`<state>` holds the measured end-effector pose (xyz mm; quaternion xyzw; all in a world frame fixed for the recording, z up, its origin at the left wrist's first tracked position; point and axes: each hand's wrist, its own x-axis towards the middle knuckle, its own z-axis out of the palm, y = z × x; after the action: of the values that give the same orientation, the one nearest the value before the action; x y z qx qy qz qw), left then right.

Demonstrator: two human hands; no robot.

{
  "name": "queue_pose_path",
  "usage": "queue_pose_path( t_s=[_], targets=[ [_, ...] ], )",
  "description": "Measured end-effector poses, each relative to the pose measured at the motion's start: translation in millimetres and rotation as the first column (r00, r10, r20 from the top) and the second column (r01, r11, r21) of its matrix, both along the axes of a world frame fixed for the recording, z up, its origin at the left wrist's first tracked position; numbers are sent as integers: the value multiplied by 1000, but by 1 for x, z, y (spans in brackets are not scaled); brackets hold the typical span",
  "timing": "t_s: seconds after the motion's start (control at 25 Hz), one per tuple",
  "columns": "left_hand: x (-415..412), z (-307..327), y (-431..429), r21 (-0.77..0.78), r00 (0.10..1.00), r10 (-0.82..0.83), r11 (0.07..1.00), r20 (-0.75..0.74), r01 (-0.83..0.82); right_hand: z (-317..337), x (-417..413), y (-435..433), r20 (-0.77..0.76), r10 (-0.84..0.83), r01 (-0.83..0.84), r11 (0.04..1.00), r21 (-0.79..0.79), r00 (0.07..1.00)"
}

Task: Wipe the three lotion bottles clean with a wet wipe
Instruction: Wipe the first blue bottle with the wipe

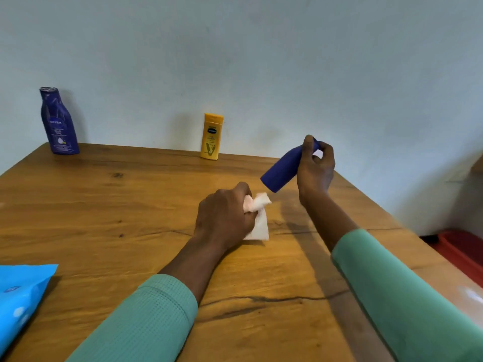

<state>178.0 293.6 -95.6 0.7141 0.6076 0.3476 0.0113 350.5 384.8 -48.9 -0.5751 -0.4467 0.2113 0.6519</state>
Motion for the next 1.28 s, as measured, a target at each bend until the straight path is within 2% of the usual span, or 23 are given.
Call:
queue_pose_path(
  t_s=[0.08, 0.24, 0.4, 0.68, 0.84, 1.04, 1.16, 1.28],
  targets=[
    [3, 2, 10, 11, 994, -19, 1000, -111, 20, 14, 19, 41, 193, 11, -3, 999, -41, 981],
    [3, 0, 31, 43, 998, 11, 999, -54, -9, 37, 58, 112, 388, -43, 89, 991, -101, 921],
    [6, -6, 47, 23, 996, 27, 999, -83, -25, 37, 76, 162, 357, -82, 135, 983, -127, 931],
    [8, -9, 55, -2, 998, 12, 1000, -61, -12, 9, 85, 200, 417, -43, 134, 973, -190, 908],
    [5, -11, 57, -19, 998, 8, 1000, -61, -9, -5, 88, 204, 409, 10, 106, 960, -259, 912],
    [7, -10, 59, -24, 997, 0, 1000, -75, -2, -11, 90, 200, 422, 33, 91, 958, -271, 906],
    [7, -11, 59, -28, 998, 0, 1000, -69, -2, -12, 94, 194, 380, 41, 78, 953, -292, 924],
    [7, -12, 60, -27, 999, 1, 1000, -53, -3, -14, 87, 175, 348, -12, 118, 951, -286, 938]
  ],
)
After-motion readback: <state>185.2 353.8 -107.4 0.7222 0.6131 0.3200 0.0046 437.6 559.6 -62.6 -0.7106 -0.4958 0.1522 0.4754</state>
